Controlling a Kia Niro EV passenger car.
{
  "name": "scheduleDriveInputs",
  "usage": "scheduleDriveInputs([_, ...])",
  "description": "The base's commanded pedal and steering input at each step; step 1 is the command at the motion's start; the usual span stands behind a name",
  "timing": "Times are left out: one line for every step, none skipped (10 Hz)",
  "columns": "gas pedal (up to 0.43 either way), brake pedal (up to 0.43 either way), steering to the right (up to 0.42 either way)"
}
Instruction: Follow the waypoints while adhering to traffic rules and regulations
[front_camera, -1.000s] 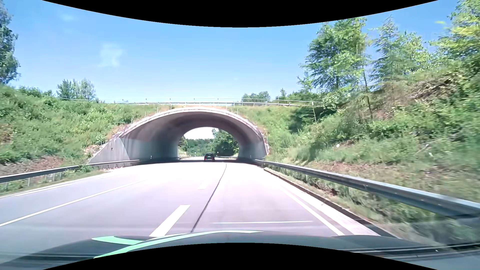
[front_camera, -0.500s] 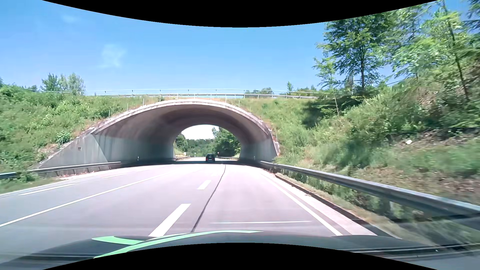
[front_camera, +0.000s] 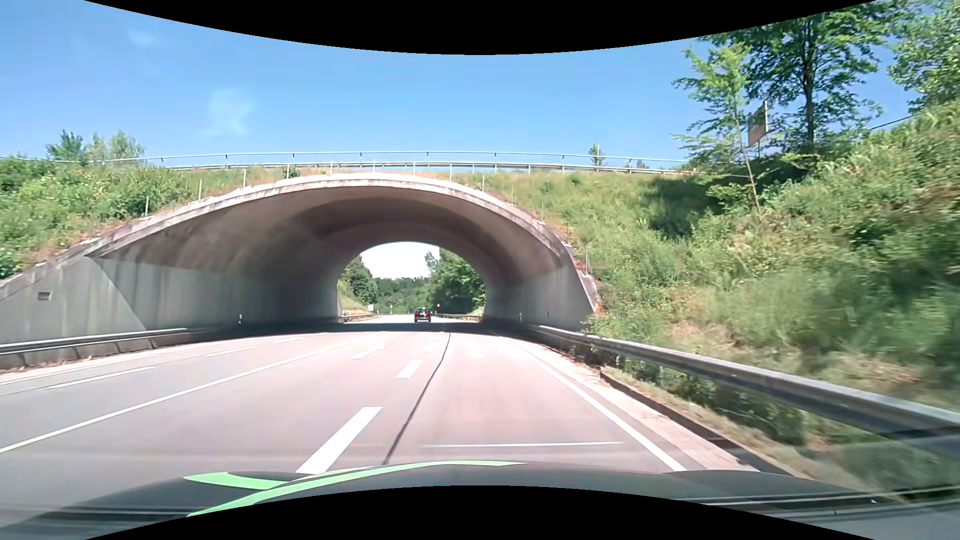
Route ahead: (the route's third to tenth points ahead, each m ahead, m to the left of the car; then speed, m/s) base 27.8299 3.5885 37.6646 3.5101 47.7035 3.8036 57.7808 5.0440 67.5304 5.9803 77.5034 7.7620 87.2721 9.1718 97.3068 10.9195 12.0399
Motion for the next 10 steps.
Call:
scheduleDriveInputs([0.177,0.0,-0.014])
scheduleDriveInputs([0.189,0.0,-0.014])
scheduleDriveInputs([0.197,0.0,-0.014])
scheduleDriveInputs([0.197,0.0,-0.015])
scheduleDriveInputs([0.209,0.0,-0.017])
scheduleDriveInputs([0.22,0.0,-0.018])
scheduleDriveInputs([0.228,0.0,-0.02])
scheduleDriveInputs([0.228,0.0,-0.02])
scheduleDriveInputs([0.228,0.0,-0.02])
scheduleDriveInputs([0.24,0.0,-0.02])
